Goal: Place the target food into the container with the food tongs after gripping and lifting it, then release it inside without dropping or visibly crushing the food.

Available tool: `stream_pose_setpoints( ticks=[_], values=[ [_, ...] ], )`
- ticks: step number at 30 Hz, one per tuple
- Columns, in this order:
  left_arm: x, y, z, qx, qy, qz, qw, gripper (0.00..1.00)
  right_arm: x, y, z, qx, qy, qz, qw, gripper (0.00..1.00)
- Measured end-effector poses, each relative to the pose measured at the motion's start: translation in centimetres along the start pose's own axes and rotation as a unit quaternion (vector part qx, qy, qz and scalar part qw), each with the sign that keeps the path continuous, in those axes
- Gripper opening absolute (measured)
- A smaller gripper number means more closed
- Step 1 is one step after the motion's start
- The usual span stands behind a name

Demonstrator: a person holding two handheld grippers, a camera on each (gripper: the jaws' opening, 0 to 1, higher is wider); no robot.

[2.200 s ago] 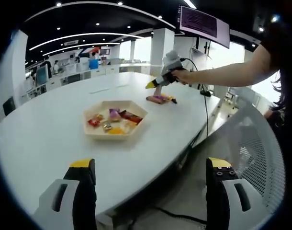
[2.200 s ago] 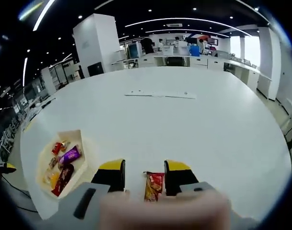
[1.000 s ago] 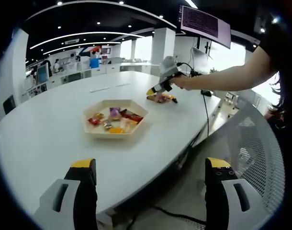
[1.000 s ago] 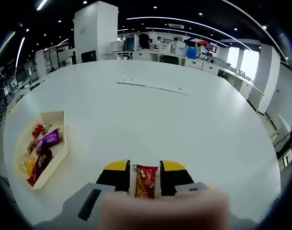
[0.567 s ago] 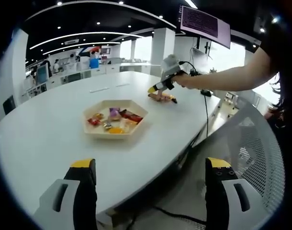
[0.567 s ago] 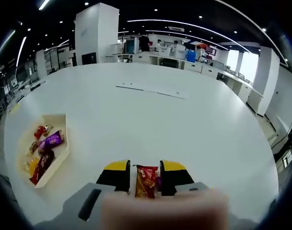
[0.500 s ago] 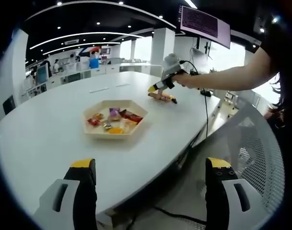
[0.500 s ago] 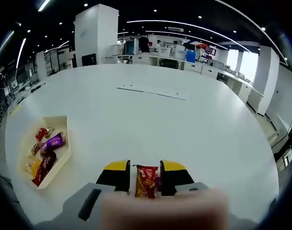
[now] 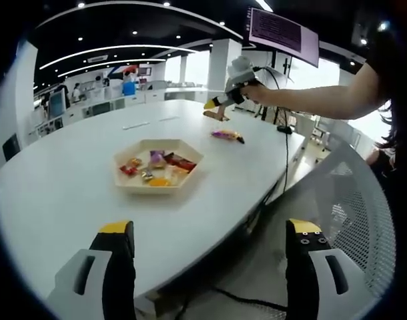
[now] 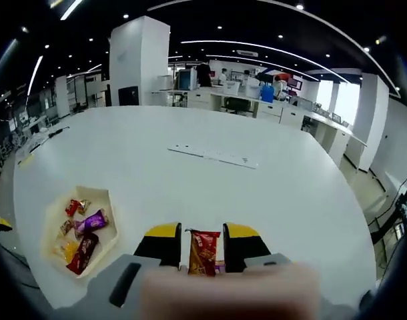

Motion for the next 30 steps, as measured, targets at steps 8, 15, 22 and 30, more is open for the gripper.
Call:
stream_pose_setpoints(
  ticks=[8,15,22,30],
  values=[
    [0.0,-0.1,-0.1,0.002,-0.002,0.006,1.0000,0.91,0.4,0.5,-0.3,-0.001,0.001,-0.007,1.0000,0.23],
    [0.0,-0.1,-0.2,0.003,-0.006,0.004,1.0000,0.92,0.1,1.9,-0.2,-0.001,0.007,-0.018,0.9998,0.23],
    [0.1,-0.1,-0.2,0.004,-0.007,0.002,1.0000,0.91,-0.5,4.5,-1.5,0.004,-0.004,-0.040,0.9992,0.23],
    [0.2,0.0,-0.4,0.004,-0.012,-0.001,0.9999,0.91,-1.5,8.6,-3.2,0.020,-0.017,-0.074,0.9969,0.23]
  ],
)
Point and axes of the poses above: the point that each gripper's makers call its tool centre point, and the gripper's own axes: x roughly backward along the fingers, y roughly to its left, z roughly out of its underside, the point moved 4 cm from there along x, roughly backward along the fingers, and after that the axes turned 5 degrees about -z, right-handed, at the moved point
